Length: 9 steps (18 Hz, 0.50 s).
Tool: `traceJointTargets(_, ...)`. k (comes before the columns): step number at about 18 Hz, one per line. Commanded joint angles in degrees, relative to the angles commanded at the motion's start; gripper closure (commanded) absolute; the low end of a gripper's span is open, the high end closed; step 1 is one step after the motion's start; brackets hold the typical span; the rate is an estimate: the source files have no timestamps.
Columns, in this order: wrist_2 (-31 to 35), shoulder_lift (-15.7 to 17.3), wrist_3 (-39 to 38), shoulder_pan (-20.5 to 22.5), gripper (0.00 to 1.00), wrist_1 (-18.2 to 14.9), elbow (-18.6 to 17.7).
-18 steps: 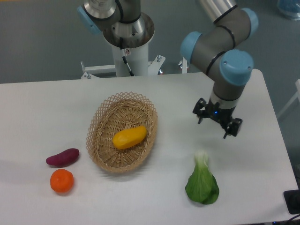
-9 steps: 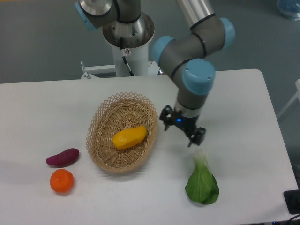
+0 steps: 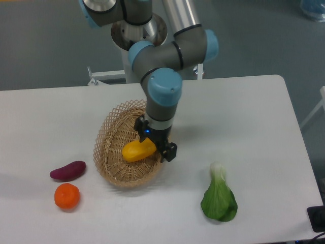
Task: Pick up the mango from the basket
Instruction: 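Lower the gripper onto the yellow mango and close around it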
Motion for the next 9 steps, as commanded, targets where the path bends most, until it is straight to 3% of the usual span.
traceJointTargets(9, 0.2, -1.4, 0.1, -1.5, 0.0, 0.1, -1.6)
